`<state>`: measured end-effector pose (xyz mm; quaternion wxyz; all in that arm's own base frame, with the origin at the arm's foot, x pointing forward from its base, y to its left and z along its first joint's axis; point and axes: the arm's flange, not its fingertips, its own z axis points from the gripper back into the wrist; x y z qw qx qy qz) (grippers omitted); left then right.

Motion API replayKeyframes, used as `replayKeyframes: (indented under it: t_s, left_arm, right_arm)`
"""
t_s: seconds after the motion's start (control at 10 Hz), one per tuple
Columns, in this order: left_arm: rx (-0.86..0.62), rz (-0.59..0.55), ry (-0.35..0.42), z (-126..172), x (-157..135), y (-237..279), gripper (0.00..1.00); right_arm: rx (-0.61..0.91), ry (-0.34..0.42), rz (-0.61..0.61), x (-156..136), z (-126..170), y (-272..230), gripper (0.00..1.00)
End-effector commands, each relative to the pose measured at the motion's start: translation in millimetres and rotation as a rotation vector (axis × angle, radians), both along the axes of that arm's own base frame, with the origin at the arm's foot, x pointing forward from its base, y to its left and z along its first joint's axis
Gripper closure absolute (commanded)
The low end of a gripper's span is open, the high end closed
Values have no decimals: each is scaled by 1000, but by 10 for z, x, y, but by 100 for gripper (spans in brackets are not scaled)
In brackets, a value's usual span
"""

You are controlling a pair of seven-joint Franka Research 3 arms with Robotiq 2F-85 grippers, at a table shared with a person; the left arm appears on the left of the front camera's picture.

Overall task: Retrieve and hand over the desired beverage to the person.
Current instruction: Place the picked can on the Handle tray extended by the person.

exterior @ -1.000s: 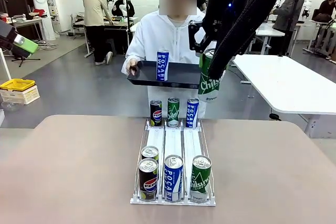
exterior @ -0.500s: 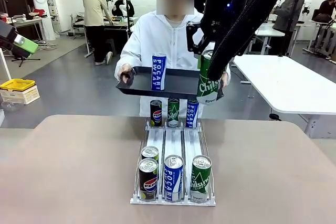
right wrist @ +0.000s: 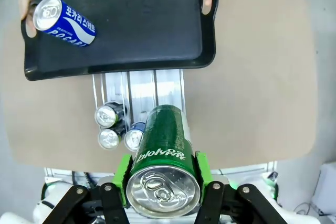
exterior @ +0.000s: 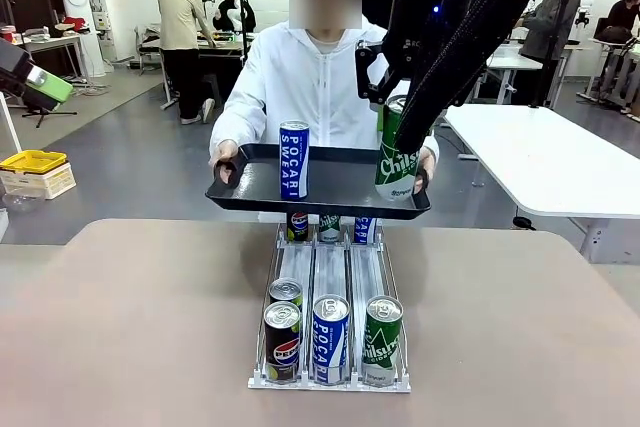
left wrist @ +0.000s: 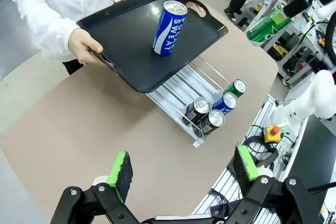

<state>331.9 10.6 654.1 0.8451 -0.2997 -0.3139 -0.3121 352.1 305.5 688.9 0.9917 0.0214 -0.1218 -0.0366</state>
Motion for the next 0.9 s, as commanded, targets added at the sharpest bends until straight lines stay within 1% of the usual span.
replayKeyframes:
  t_s: [0.0, 0.8]
  left_arm:
    - [-14, -19, -16, -3, 7, 25, 0]
    - [-14, -19, -16, -3, 7, 25, 0]
  right_arm:
    - [-3, -12, -20, -13, 12, -20, 55]
    - [-3, -12, -20, -13, 12, -20, 55]
